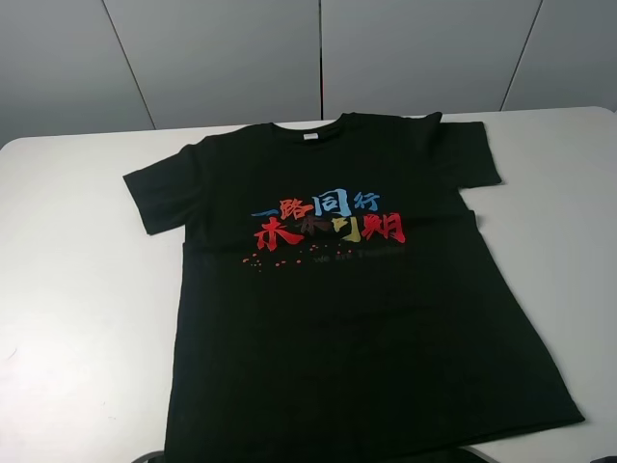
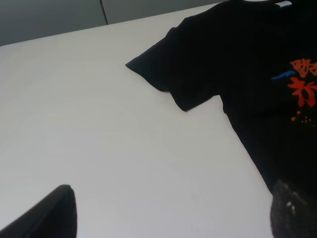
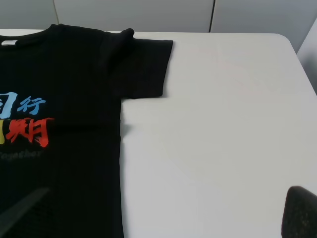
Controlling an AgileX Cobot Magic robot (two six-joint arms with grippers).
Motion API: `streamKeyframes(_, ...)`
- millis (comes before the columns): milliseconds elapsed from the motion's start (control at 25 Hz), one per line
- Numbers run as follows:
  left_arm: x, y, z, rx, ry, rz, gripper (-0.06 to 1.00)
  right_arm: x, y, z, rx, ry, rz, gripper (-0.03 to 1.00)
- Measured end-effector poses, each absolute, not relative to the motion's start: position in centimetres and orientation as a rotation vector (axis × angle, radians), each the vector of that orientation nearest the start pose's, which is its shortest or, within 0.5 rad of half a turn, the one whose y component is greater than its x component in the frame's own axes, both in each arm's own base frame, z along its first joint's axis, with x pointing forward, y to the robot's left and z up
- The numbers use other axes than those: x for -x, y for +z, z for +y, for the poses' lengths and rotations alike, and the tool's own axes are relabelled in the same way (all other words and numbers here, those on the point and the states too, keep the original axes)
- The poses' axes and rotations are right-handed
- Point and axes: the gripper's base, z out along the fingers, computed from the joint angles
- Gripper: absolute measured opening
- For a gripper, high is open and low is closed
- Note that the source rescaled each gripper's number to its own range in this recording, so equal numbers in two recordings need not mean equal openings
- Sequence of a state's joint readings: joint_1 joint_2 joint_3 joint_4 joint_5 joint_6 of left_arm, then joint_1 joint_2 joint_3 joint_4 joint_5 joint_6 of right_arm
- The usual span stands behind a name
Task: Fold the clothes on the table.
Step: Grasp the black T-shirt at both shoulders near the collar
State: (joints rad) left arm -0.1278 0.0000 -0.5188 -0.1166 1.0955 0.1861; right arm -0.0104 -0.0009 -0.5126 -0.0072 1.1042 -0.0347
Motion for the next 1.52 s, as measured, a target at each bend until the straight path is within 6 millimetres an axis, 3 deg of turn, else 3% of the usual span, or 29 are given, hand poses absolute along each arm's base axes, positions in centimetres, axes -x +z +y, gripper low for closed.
streamKeyframes(1000, 0.98, 28.00, -0.72, -0.334, -0.092, 2.030, 1.00, 0.84, 27.73, -0.05, 0.025, -0.036, 2.074, 1.00)
streamKeyframes(1520, 0.92, 28.03, -0.53, -0.273, -0.098, 2.035, 1.00, 0.85, 27.76, 0.79, 0.033, 0.089, 2.071, 1.00)
